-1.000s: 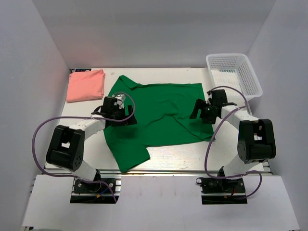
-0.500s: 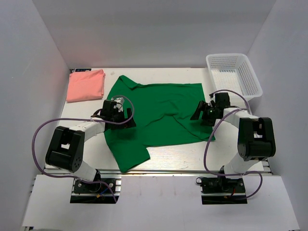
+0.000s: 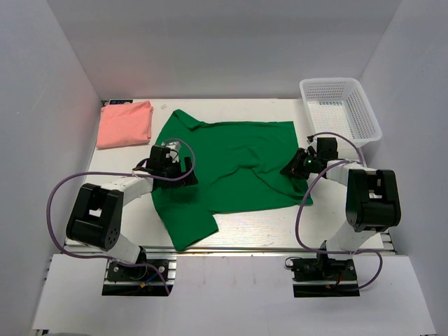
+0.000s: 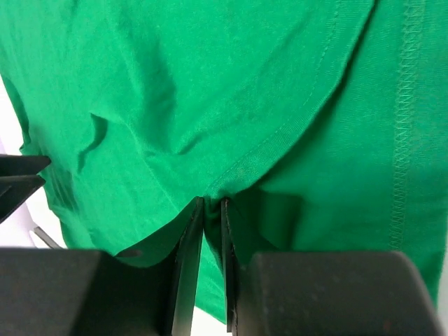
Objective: Fold and stack the t-shirts
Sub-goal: Flatten out the tshirt
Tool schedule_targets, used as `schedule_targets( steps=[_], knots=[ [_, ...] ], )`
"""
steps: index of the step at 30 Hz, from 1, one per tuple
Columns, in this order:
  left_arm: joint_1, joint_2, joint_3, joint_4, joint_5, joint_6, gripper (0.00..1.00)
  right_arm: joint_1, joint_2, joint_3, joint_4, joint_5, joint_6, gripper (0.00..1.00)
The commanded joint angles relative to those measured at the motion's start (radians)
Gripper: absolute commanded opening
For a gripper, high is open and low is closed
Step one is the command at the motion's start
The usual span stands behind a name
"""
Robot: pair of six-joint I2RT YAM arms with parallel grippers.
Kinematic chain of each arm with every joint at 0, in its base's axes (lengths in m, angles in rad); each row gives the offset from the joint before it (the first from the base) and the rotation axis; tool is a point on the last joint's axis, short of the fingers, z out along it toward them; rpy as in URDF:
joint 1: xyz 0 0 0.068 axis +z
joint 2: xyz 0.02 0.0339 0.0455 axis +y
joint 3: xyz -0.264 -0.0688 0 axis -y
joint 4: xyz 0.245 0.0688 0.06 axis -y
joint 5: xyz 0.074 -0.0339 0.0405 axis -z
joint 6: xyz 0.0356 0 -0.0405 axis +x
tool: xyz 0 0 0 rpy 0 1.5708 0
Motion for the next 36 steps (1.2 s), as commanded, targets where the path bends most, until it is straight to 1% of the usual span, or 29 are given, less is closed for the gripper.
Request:
schedule_targets(
  steps=[1,2,3,4,5,7,10,11,14,19,24,27,28,29,31,32,33,35,36],
  knots=[
    [-0.001,0.016,-0.011,-0.026,-0.035,0.002,1.00,-0.003,-0.012,0.011,0.010,0.040,0.010,0.22],
    [-0.001,0.016,-0.011,-0.026,-0.035,0.002,1.00,0.000,-0.031,0.010,0.010,0.045,0.004,0.18],
    [-0.001,0.025,-0.011,-0.026,-0.035,0.002,1.00,-0.034,-0.038,0.010,0.010,0.048,-0.001,0.16],
    [-0.001,0.026,-0.011,-0.026,-0.035,0.002,1.00,-0.037,-0.042,0.010,0.010,0.055,-0.004,0.12],
    [-0.001,0.026,-0.011,-0.026,-0.044,0.002,1.00,-0.038,-0.047,0.013,0.010,0.061,-0.002,0.00],
    [-0.001,0.035,-0.002,-0.026,-0.044,0.002,1.00,-0.042,-0.041,0.031,0.010,0.086,-0.002,0.00],
    [-0.001,0.035,-0.002,-0.035,-0.067,0.002,1.00,-0.046,-0.019,0.080,-0.056,0.123,-0.019,0.00],
    [-0.001,0.035,-0.002,-0.046,-0.067,0.002,1.00,-0.049,-0.016,0.107,-0.077,0.161,-0.030,0.00],
    [-0.001,0.044,-0.002,-0.046,-0.078,0.002,1.00,-0.052,-0.013,0.126,-0.062,0.212,-0.051,0.00],
    [-0.001,0.075,0.009,-0.046,-0.078,0.002,1.00,-0.055,0.020,0.183,-0.049,0.200,-0.079,0.00],
    [-0.001,0.085,0.018,-0.046,-0.078,0.002,1.00,-0.057,0.073,0.249,-0.085,0.232,-0.085,0.00],
    [-0.001,0.085,0.018,-0.046,-0.078,0.002,1.00,-0.057,0.120,0.308,-0.159,0.276,-0.094,0.00],
    [-0.001,0.085,0.027,-0.055,-0.078,0.002,1.00,-0.055,0.132,0.330,-0.177,0.295,-0.090,0.01],
    [-0.001,0.085,0.027,-0.055,-0.087,0.002,1.00,-0.055,0.137,0.332,-0.190,0.302,-0.093,0.14],
    [-0.001,0.085,0.027,-0.055,-0.087,0.011,1.00,-0.055,0.146,0.330,-0.211,0.315,-0.097,0.31],
    [-0.001,0.075,0.027,-0.055,-0.087,0.011,1.00,-0.055,0.143,0.332,-0.211,0.319,-0.097,0.42],
    [-0.001,0.075,0.027,-0.055,-0.087,0.011,1.00,-0.055,0.148,0.333,-0.210,0.325,-0.099,0.45],
    [-0.001,0.075,0.027,-0.055,-0.071,0.022,1.00,-0.052,0.140,0.353,-0.214,0.327,-0.114,0.50],
    [-0.001,0.066,0.027,-0.055,-0.070,0.032,1.00,-0.051,0.134,0.356,-0.216,0.324,-0.122,0.54]
  ],
)
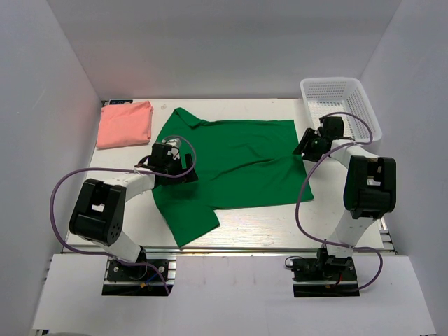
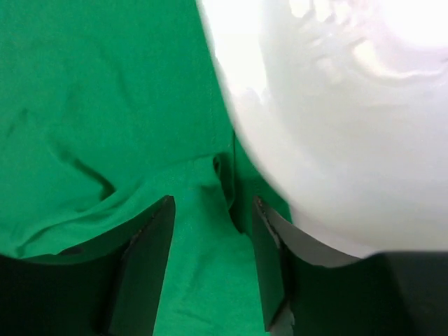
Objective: Fold and stack the t-shirts
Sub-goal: Flatten out the tshirt
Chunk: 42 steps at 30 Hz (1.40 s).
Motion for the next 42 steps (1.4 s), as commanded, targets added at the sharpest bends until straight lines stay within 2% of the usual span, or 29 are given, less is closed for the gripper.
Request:
schedule_targets(
  steps=[1,5,7,8,9,10,16,19,23,28,33,34,38,41,42],
  knots=[
    [0.001,0.018,-0.013,-0.083,-0.014,0.029,1.00,0.001,-0.014,0.051,-0.026,0.021,-0.036,0.54],
    [0.001,-0.007,-0.024,-0.149,-0.038,0.029,1.00,0.004,-0.042,0.030,-0.001,-0.019,-0.032,0.61],
    [0.001,-0.028,-0.034,-0.149,-0.049,0.029,1.00,0.008,-0.063,0.004,0.003,-0.030,-0.035,0.69],
    [0.001,-0.042,-0.034,-0.149,-0.049,0.029,1.00,0.015,-0.074,-0.021,0.008,-0.049,-0.040,0.73],
    [0.001,-0.054,-0.024,-0.149,-0.049,0.038,1.00,0.019,-0.115,-0.057,0.022,-0.053,-0.046,0.87],
    [0.001,-0.076,-0.010,-0.149,-0.049,0.038,1.00,0.024,-0.132,-0.073,0.025,-0.053,-0.049,0.90],
    [0.001,-0.148,0.053,-0.120,-0.015,0.038,1.00,0.088,-0.369,-0.257,0.029,0.027,-0.030,0.90],
    [0.001,-0.183,0.062,-0.111,-0.015,0.016,1.00,0.107,-0.460,-0.361,0.023,0.006,-0.009,0.90],
    [0.001,-0.231,0.010,-0.120,-0.015,-0.023,1.00,0.122,-0.491,-0.452,0.072,-0.063,0.032,0.90],
    [0.001,-0.258,-0.083,-0.068,0.084,-0.050,1.00,0.128,-0.436,-0.526,0.115,-0.134,0.107,0.90],
    [-0.008,-0.258,-0.169,-0.037,0.152,-0.094,1.00,0.119,-0.468,-0.631,0.093,-0.090,0.175,0.90],
    [-0.008,-0.258,-0.201,-0.037,0.166,-0.094,1.00,0.117,-0.476,-0.645,0.030,-0.074,0.199,0.90],
    [-0.008,-0.292,-0.261,-0.135,0.118,-0.119,1.00,0.120,-0.597,-0.769,-0.081,-0.037,0.243,0.90],
    [-0.008,-0.339,-0.294,-0.274,0.051,-0.169,1.00,0.124,-0.710,-0.837,-0.133,-0.086,0.250,0.90],
    [-0.008,-0.353,-0.294,-0.355,0.038,-0.184,1.00,0.127,-0.732,-0.860,-0.115,-0.144,0.247,0.90]
  ],
)
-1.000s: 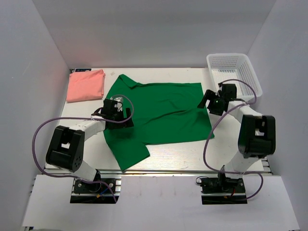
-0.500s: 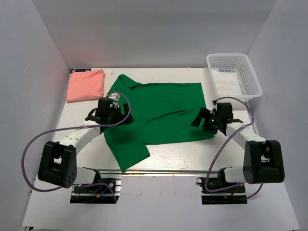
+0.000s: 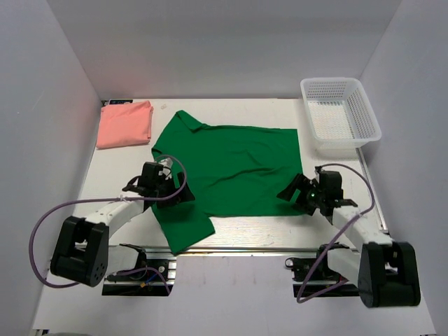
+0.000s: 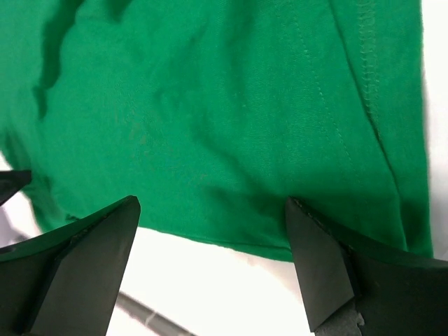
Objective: Fold and stack the t-shirts
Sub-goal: Flatten out the tshirt
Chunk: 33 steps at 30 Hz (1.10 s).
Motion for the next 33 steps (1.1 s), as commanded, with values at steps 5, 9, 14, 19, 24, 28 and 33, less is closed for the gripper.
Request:
schedule_targets(
  steps=[5,9,14,19,24,28,33],
  knots=[
    [-0.004,-0.183,-0.023,-0.448,-0.199,-0.202,1.00,0.013,-0.211,0.030,-0.468,0.109,-0.010,0.90],
    [-0.004,-0.245,0.084,-0.425,-0.237,-0.227,1.00,0.013,-0.284,0.145,-0.487,0.138,-0.059,0.90],
    [-0.004,-0.172,0.208,-0.243,-0.189,-0.084,1.00,0.013,-0.196,0.229,-0.291,0.129,-0.121,0.90],
    [-0.004,0.009,0.262,-0.072,-0.094,0.009,1.00,0.010,0.014,0.324,-0.154,0.163,-0.148,0.90],
    [-0.004,0.209,0.371,-0.011,-0.113,0.049,1.00,0.008,0.256,0.452,-0.048,0.183,-0.178,0.90],
    [0.010,0.335,0.422,0.043,-0.054,0.059,1.00,0.005,0.400,0.542,-0.036,0.198,-0.187,0.90],
    [0.010,0.447,0.471,0.034,-0.082,0.059,1.00,0.005,0.529,0.610,-0.042,0.191,-0.187,0.90]
  ],
)
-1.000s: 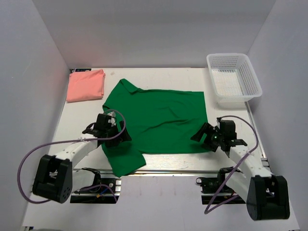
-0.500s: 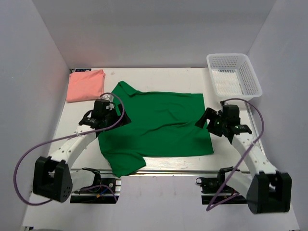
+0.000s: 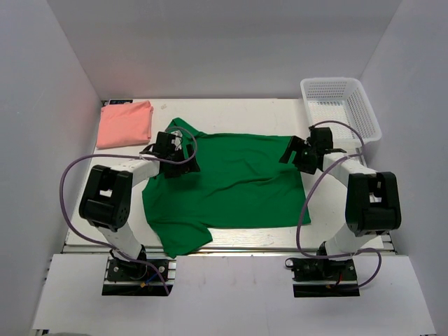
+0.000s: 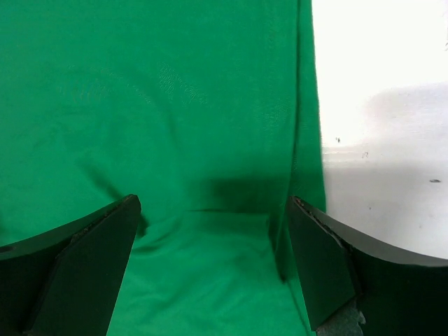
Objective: Fold and stack the t-shirts
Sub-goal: Flatten out the tshirt
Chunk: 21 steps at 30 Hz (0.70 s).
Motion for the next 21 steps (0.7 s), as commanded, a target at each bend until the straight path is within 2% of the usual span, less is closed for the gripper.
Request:
schedule_targets(
  steps=[1,6,13,16,21],
  knots=[
    [0.005,0.030,0.055,0.024,0.002,0.028,1.00,-0.004,0.048,0.048,0.014,0.011,-0.020,0.90],
    [0.005,0.090,0.055,0.010,-0.007,0.028,1.00,-0.004,0.059,0.045,0.005,0.006,-0.026,0.90],
    [0.014,0.125,0.055,0.000,-0.019,0.028,1.00,-0.004,0.067,0.032,0.017,-0.150,-0.017,0.88],
    [0.014,0.125,0.055,0.000,-0.019,0.028,1.00,-0.005,0.059,0.029,0.022,-0.182,-0.022,0.79],
    [0.014,0.125,0.055,0.000,-0.019,0.028,1.00,-0.007,0.067,0.024,0.054,-0.225,-0.014,0.49]
  ],
)
